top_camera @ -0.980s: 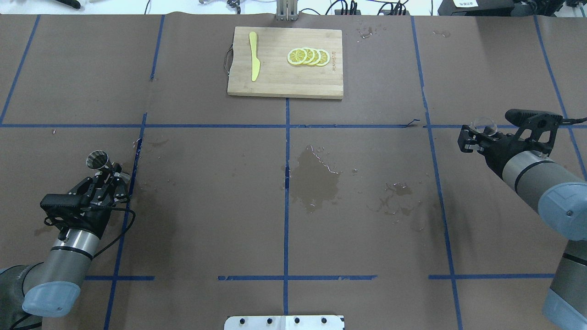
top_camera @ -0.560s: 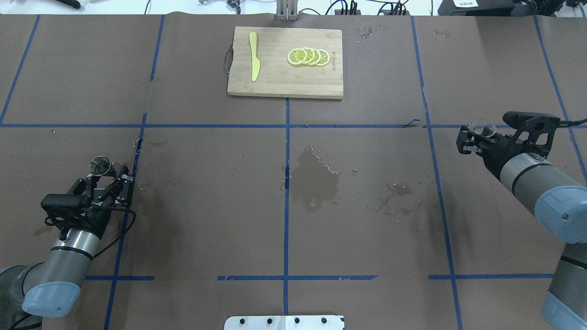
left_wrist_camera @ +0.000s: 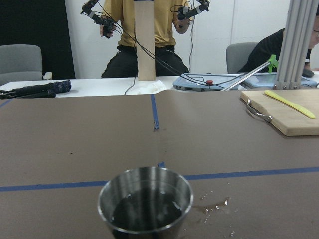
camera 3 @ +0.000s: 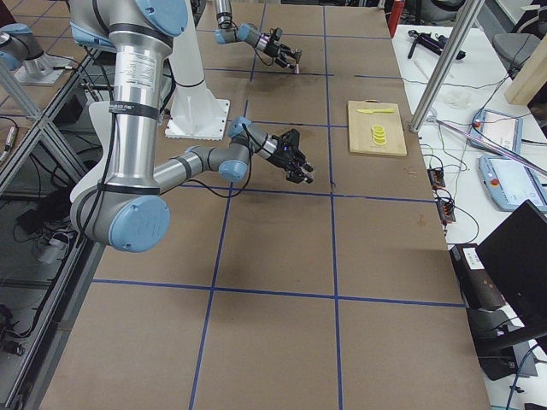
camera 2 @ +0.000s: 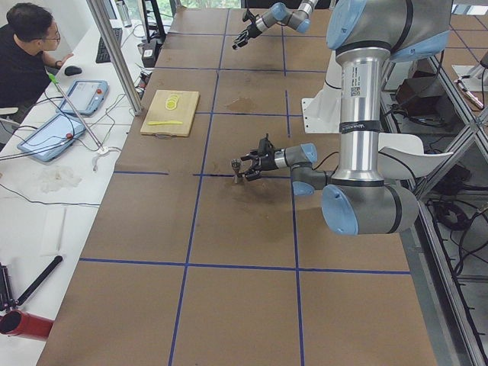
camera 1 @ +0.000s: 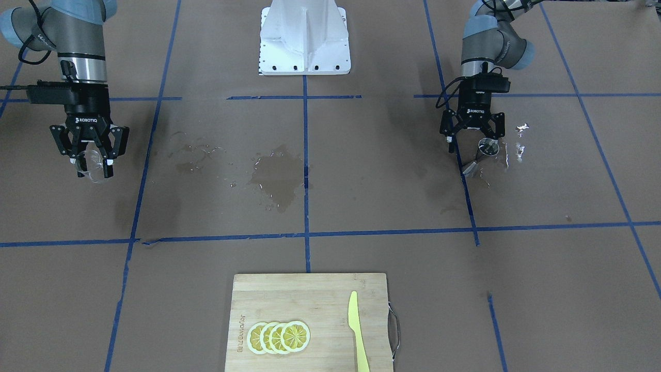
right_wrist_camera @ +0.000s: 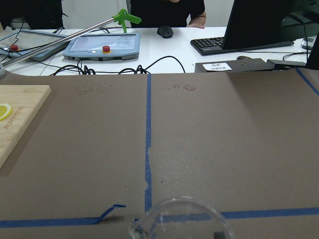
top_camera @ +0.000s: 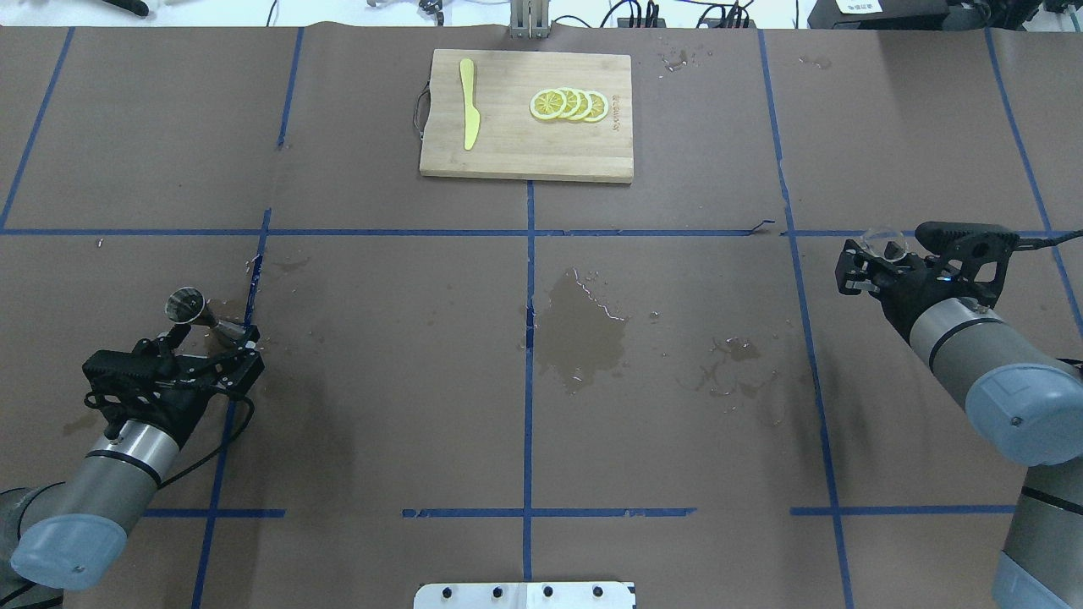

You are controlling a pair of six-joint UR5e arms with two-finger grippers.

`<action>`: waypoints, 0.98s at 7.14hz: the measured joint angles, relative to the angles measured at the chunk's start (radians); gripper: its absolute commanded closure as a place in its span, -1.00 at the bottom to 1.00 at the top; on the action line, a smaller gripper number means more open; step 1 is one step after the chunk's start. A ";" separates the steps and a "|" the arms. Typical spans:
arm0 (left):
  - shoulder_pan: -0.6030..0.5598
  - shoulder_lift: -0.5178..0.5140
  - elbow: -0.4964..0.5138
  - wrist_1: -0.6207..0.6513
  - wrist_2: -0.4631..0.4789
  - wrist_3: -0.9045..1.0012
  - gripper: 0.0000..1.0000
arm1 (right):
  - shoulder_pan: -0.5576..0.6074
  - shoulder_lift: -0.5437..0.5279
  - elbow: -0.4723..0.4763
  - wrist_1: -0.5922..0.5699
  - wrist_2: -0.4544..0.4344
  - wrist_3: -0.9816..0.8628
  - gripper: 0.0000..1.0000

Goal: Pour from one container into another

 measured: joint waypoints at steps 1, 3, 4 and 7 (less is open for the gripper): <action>-0.002 0.040 -0.025 -0.001 -0.056 0.023 -1.00 | -0.007 0.001 0.000 0.001 -0.010 0.000 1.00; -0.005 0.107 -0.075 -0.002 -0.169 0.044 -1.00 | -0.028 0.003 0.000 0.001 -0.043 0.001 1.00; -0.009 0.143 -0.124 -0.002 -0.247 0.057 -1.00 | -0.038 0.004 -0.005 0.001 -0.063 0.001 1.00; -0.116 0.230 -0.245 0.001 -0.519 0.102 -1.00 | -0.091 0.010 -0.083 0.080 -0.146 0.002 1.00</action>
